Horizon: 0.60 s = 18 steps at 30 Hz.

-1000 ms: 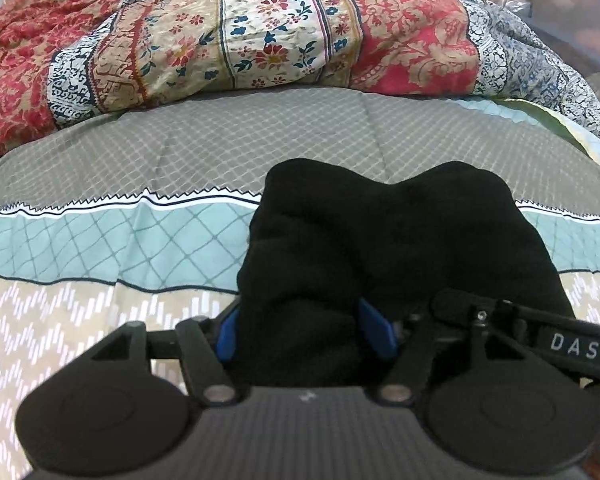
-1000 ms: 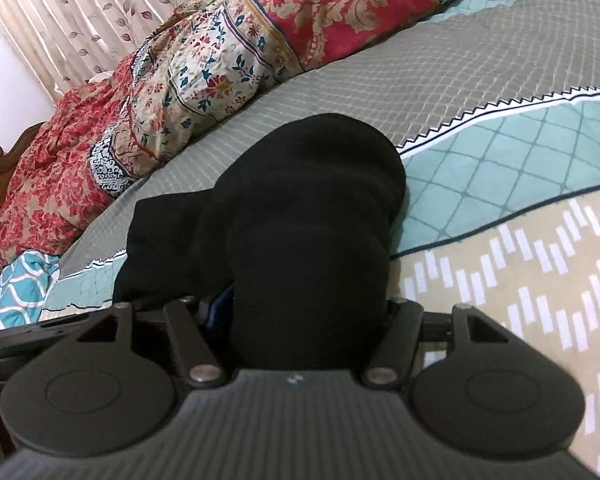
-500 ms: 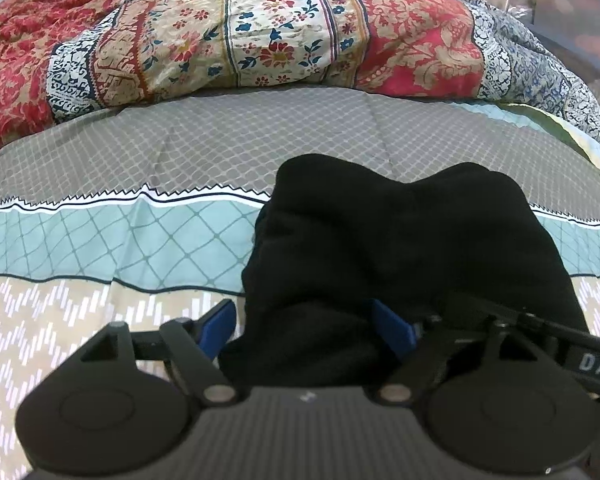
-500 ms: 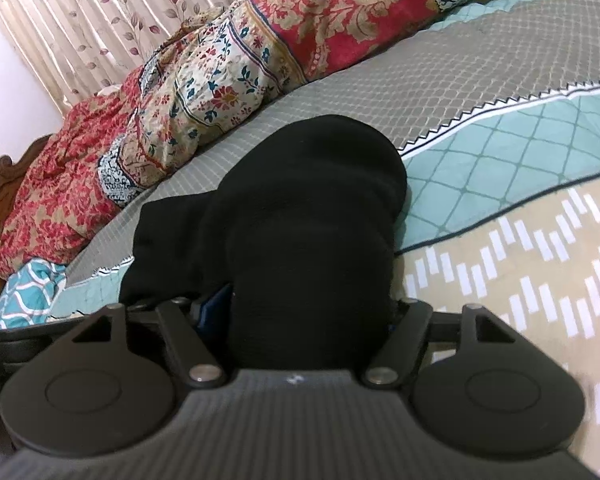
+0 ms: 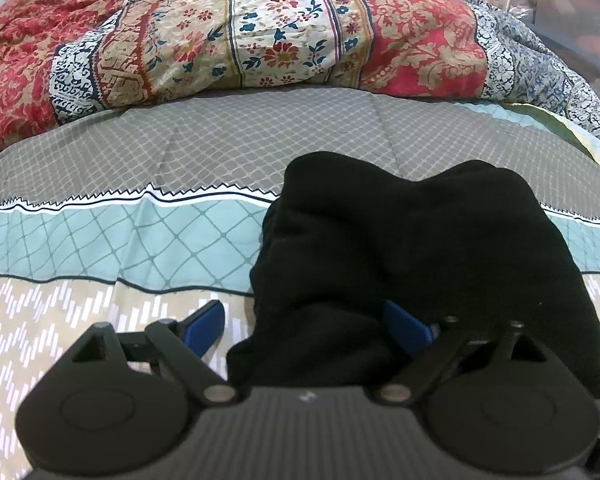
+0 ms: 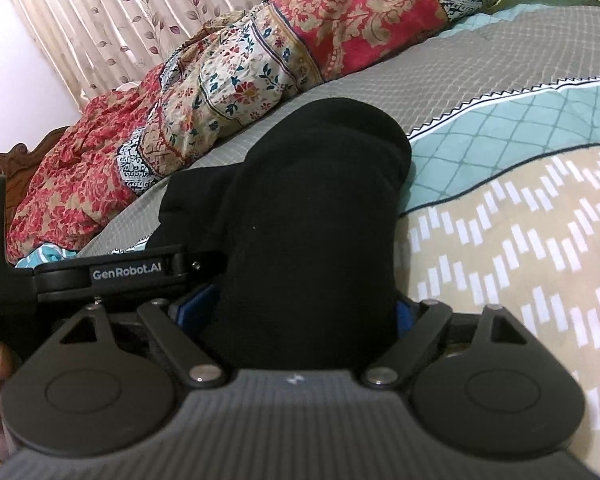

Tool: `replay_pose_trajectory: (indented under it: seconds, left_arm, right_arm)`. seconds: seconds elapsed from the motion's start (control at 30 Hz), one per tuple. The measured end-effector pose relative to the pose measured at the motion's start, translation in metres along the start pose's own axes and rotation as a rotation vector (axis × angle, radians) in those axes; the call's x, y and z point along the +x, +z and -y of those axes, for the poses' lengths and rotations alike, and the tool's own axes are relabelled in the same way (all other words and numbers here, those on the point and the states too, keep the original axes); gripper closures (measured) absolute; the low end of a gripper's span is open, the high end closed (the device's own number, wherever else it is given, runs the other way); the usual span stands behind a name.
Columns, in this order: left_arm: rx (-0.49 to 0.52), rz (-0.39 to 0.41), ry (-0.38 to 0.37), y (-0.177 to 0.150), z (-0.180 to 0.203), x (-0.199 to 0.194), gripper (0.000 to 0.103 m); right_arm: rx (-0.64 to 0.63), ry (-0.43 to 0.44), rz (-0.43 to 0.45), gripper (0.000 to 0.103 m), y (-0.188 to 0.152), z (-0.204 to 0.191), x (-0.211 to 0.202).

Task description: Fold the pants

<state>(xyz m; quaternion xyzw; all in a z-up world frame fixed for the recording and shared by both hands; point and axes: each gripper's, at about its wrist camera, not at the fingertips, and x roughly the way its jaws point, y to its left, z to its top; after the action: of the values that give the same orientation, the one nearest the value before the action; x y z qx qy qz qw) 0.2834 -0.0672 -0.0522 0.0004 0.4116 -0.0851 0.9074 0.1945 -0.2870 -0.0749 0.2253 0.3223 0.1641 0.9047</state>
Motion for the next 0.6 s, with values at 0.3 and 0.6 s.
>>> replay_pose_trajectory:
  seconds: [0.3,0.6]
  left_arm:
    - [-0.013,-0.006,0.002,-0.001,-0.005,0.007,0.0]
    - [-0.055,-0.025,-0.033,-0.002,-0.012,0.011,0.0]
  right_arm:
    - [0.008,0.016,0.004,0.014,-0.001,0.001,0.002]
    - [0.03,0.072,0.022,0.011,-0.003,0.009,0.0]
